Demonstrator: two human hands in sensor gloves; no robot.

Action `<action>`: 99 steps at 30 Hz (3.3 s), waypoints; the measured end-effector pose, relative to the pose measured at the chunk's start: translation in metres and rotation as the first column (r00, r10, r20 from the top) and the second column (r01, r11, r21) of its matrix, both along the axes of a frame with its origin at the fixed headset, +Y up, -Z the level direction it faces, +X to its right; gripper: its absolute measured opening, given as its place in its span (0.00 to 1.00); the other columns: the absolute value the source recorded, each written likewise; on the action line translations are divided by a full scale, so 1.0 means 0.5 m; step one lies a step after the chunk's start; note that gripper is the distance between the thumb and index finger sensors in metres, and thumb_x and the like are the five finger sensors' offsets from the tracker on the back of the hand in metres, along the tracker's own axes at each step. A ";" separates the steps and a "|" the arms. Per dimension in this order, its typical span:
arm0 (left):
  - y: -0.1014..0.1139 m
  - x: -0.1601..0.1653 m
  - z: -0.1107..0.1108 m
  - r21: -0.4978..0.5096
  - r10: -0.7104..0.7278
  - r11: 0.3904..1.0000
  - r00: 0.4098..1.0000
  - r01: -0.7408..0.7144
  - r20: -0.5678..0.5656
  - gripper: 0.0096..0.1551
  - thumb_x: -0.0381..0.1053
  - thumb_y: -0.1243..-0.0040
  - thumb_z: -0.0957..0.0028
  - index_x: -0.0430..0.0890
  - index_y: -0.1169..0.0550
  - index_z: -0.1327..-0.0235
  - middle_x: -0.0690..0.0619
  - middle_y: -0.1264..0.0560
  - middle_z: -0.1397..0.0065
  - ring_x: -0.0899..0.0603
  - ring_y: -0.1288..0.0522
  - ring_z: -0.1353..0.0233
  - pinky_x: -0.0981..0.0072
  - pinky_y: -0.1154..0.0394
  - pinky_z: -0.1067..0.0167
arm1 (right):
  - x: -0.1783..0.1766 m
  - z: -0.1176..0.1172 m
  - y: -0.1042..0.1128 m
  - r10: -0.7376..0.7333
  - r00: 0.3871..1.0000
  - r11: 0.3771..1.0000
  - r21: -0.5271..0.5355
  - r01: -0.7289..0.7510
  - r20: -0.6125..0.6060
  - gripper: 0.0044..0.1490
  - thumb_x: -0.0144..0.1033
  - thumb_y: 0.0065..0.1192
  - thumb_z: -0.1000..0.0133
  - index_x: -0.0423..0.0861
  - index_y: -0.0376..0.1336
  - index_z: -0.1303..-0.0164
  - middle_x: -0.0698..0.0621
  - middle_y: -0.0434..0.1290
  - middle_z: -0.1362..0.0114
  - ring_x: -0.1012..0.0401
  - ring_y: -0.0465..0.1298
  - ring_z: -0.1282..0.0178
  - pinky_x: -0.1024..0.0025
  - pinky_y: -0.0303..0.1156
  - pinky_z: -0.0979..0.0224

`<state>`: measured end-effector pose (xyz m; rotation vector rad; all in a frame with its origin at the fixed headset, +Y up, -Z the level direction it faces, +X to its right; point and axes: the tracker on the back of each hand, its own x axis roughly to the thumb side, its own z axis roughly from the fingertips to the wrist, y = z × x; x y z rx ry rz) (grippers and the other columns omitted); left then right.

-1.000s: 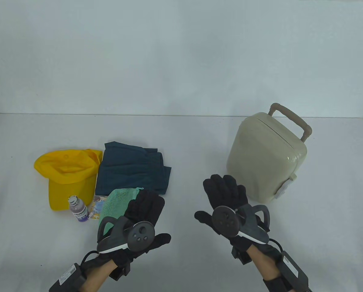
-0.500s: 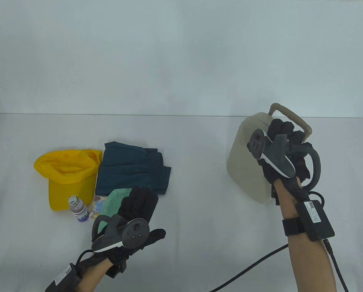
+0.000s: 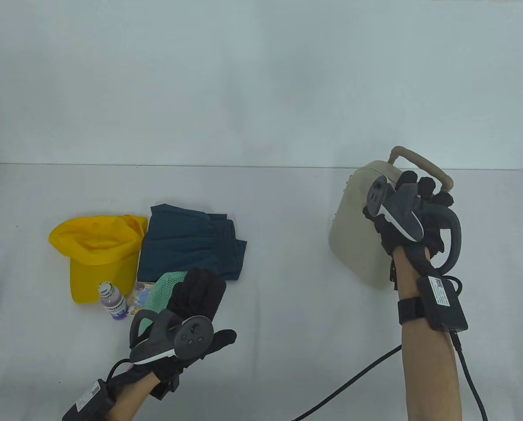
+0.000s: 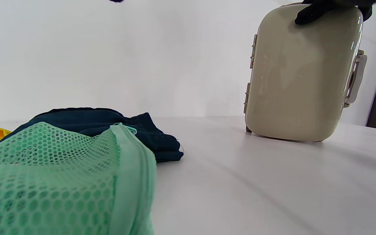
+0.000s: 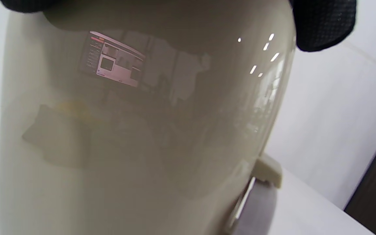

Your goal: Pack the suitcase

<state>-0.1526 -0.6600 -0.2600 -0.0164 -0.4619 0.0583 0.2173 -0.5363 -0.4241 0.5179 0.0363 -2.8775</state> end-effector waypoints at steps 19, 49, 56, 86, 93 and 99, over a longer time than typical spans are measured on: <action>0.018 -0.024 -0.044 -0.061 0.120 0.990 0.989 -0.126 -0.087 0.60 0.75 0.59 0.50 0.44 0.63 0.19 0.39 0.65 0.14 0.29 0.64 0.16 0.38 0.52 0.21 | -0.070 0.033 0.015 -0.015 0.950 0.999 -0.053 -0.002 -0.313 0.66 0.76 0.51 0.55 0.51 0.34 0.17 0.43 0.45 0.10 0.33 0.58 0.16 0.40 0.66 0.21; -0.102 0.162 -0.314 -0.422 0.396 0.697 0.803 -0.579 -0.446 0.71 0.73 0.44 0.55 0.44 0.71 0.24 0.38 0.65 0.15 0.30 0.59 0.15 0.41 0.49 0.20 | -0.169 0.042 0.013 0.196 0.858 0.957 -0.097 -0.272 -0.474 0.69 0.79 0.46 0.57 0.52 0.28 0.18 0.43 0.44 0.10 0.39 0.75 0.27 0.39 0.72 0.29; -0.168 0.188 -0.350 -0.468 0.515 0.553 0.725 -0.689 -0.458 0.77 0.72 0.38 0.63 0.48 0.75 0.28 0.40 0.63 0.15 0.30 0.53 0.14 0.40 0.45 0.20 | -0.152 0.032 0.000 0.109 0.863 0.976 -0.113 -0.188 -0.493 0.72 0.78 0.49 0.57 0.51 0.23 0.20 0.42 0.39 0.11 0.37 0.76 0.30 0.45 0.74 0.31; 0.242 0.221 -0.336 -0.100 0.184 0.974 0.964 -0.205 -0.190 0.67 0.80 0.45 0.67 0.53 0.52 0.16 0.43 0.48 0.15 0.34 0.42 0.15 0.26 0.40 0.27 | 0.095 0.146 -0.136 -0.778 0.561 0.595 -0.045 0.803 -0.282 0.69 0.77 0.43 0.51 0.41 0.29 0.18 0.36 0.48 0.13 0.42 0.80 0.39 0.51 0.78 0.37; 0.169 0.279 -0.371 -0.184 0.029 0.981 0.982 -0.064 -0.188 0.65 0.83 0.54 0.67 0.54 0.50 0.16 0.45 0.47 0.14 0.35 0.41 0.15 0.27 0.41 0.24 | 0.108 0.163 -0.250 -0.843 0.511 0.530 -0.107 0.841 -0.166 0.69 0.76 0.41 0.49 0.37 0.27 0.19 0.32 0.49 0.15 0.43 0.81 0.41 0.53 0.79 0.39; 0.105 0.312 -0.415 -0.327 -0.038 0.945 0.980 -0.028 -0.195 0.63 0.83 0.56 0.66 0.55 0.48 0.16 0.44 0.45 0.14 0.34 0.40 0.15 0.27 0.42 0.24 | 0.116 0.159 -0.302 -0.872 0.488 0.488 -0.174 0.855 -0.046 0.68 0.75 0.41 0.48 0.34 0.29 0.20 0.28 0.52 0.18 0.43 0.83 0.45 0.54 0.81 0.44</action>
